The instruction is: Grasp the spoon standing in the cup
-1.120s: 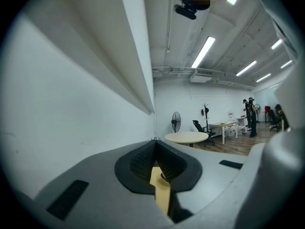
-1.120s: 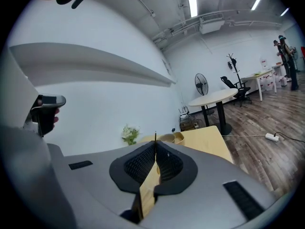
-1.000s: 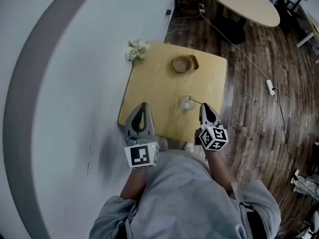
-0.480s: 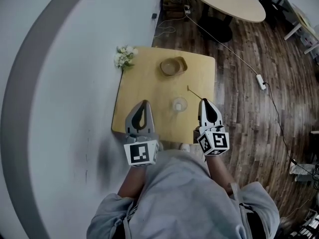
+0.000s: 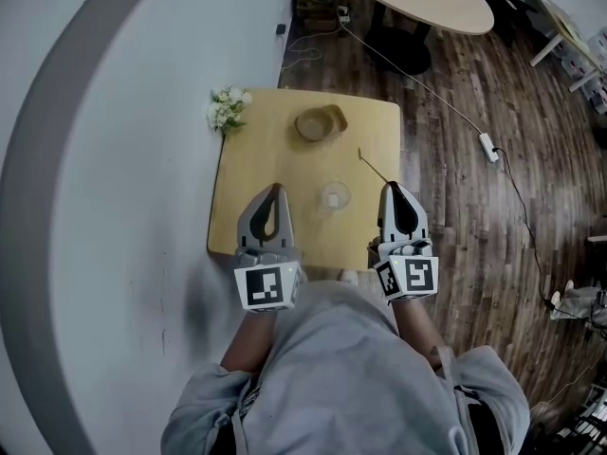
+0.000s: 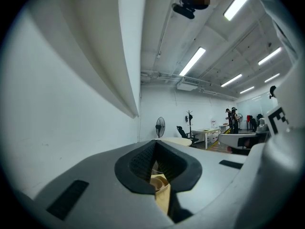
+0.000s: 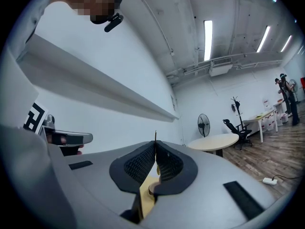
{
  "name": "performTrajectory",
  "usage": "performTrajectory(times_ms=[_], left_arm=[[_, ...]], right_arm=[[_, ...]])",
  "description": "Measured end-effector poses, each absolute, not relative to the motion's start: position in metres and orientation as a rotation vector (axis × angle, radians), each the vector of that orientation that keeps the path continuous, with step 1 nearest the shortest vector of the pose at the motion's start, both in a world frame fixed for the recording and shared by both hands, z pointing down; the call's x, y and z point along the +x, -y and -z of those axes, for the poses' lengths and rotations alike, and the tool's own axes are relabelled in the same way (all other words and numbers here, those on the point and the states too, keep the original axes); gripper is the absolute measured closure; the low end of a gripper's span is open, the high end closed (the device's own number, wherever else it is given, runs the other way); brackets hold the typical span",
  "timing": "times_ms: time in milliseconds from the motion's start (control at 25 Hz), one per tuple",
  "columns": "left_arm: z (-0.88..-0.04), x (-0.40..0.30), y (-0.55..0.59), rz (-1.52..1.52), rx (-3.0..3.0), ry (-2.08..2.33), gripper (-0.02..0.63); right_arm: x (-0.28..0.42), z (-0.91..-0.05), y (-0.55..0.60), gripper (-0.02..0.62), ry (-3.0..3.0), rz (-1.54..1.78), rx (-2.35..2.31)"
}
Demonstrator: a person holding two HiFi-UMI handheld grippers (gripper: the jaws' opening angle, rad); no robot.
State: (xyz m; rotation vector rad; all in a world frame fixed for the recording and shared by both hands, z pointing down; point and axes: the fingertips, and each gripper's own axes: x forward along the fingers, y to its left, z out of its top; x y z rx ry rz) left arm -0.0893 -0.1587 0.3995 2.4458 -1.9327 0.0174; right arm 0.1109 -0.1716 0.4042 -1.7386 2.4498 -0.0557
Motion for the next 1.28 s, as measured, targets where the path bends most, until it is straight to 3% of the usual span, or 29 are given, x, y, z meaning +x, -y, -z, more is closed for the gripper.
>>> performTrajectory(times_ms=[1280], left_arm=[[-0.401,-0.095,0.17,0.041,2.435,1.926,0.604]], right_arm=[[0.1,-0.387,0.172,0.592,-2.446,-0.052,-1.741]])
